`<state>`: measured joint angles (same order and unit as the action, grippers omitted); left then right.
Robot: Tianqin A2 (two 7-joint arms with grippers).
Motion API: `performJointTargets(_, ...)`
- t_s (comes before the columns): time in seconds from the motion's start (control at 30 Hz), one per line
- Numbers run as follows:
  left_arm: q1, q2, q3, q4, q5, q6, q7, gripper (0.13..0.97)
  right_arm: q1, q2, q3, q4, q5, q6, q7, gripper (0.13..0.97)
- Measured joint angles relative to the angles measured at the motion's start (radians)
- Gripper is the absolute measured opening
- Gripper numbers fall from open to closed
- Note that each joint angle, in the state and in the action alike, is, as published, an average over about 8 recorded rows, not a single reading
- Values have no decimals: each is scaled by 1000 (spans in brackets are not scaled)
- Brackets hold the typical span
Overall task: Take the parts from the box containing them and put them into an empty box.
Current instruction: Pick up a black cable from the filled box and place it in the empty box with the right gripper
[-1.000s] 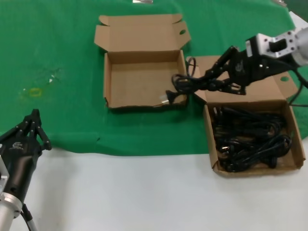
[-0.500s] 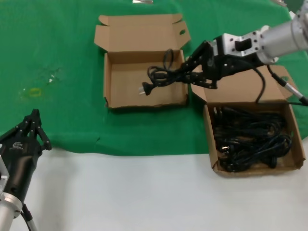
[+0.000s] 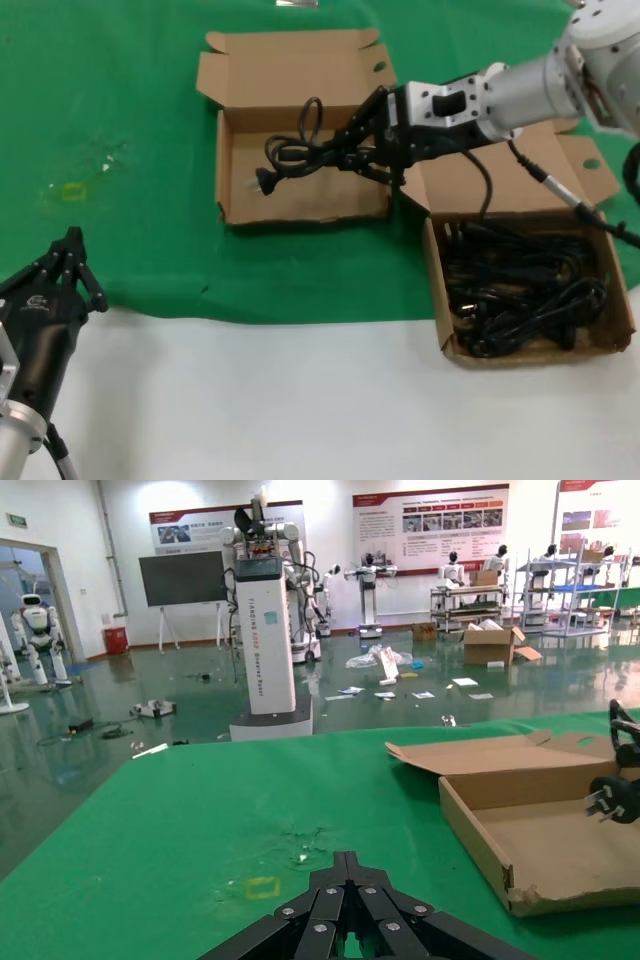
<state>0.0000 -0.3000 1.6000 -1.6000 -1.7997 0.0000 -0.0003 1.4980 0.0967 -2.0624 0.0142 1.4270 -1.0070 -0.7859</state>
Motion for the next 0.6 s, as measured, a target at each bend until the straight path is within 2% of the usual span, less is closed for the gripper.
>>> performJointTargets(0.6,0,0,0,0,0,0,0,144,-77,-73,56,-6,35,214,-52,213)
